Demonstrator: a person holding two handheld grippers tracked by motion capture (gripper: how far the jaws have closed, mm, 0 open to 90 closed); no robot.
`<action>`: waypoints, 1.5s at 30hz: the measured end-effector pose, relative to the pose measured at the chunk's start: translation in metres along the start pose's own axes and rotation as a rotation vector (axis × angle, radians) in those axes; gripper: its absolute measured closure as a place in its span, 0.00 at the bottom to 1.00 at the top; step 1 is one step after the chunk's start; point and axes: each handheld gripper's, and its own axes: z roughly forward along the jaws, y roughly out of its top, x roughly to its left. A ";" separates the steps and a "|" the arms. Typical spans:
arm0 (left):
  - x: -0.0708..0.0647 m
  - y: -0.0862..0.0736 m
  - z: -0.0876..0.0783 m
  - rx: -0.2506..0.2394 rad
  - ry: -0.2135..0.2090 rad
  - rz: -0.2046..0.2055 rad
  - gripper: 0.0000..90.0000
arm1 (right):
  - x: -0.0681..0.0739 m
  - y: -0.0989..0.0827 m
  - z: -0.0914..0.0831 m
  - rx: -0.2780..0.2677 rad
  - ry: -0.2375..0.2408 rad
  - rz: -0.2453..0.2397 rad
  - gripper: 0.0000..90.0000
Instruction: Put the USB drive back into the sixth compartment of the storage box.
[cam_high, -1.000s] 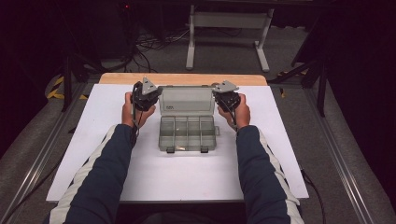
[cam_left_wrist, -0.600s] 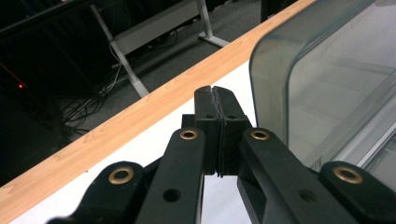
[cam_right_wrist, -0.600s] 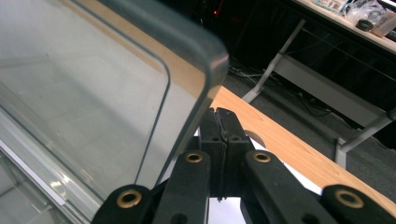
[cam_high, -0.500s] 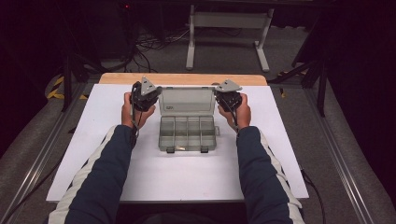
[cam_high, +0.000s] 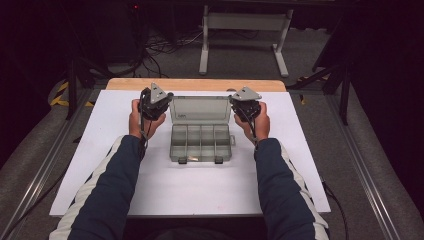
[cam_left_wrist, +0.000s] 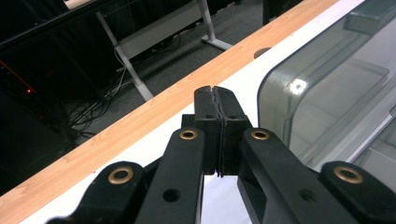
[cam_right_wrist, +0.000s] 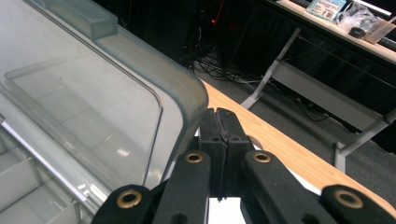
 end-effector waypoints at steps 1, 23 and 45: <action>0.000 0.001 -0.001 -0.003 0.001 0.001 0.99 | 0.000 0.000 -0.001 -0.001 -0.001 -0.002 1.00; -0.008 0.001 -0.017 -0.012 0.000 0.058 0.99 | 0.007 0.001 -0.014 0.002 -0.017 0.007 1.00; -0.020 -0.001 -0.036 -0.016 -0.030 0.113 0.99 | 0.017 -0.003 -0.034 -0.011 0.008 0.000 1.00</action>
